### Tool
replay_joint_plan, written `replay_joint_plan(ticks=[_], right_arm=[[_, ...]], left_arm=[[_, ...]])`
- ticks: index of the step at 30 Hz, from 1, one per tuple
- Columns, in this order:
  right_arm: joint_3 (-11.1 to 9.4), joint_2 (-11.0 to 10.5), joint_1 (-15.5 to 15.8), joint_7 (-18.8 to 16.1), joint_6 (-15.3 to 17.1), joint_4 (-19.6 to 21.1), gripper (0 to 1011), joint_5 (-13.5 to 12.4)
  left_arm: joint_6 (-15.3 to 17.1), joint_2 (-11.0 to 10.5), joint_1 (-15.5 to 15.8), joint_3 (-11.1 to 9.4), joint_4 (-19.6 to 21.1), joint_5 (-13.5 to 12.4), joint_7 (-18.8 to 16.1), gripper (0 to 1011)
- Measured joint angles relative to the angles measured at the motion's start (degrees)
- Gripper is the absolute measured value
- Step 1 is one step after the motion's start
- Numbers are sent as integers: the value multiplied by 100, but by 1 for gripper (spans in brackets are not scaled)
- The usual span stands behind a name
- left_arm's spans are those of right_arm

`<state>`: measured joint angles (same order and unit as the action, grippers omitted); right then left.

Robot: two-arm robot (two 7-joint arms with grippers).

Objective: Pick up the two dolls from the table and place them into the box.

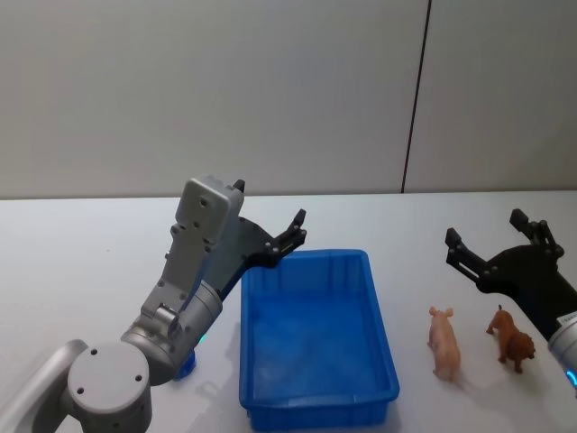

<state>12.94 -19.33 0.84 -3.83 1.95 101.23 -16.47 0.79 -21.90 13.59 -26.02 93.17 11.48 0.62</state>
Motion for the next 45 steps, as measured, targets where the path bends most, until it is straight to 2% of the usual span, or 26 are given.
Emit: replay_joint_plan(ticks=[34,39,45], right_arm=[[-1,-2,0,0,0,0,1001,0],[-54,-63,43,26,-12,6,1001,-22],[-189,-250,226,173,21,71,1001,-123]], left_arm=[[0,0,0,0,0,0,0,1004],[0,0,0,0,0,0,0,1004],[0,0,0,0,0,0,0,1004]])
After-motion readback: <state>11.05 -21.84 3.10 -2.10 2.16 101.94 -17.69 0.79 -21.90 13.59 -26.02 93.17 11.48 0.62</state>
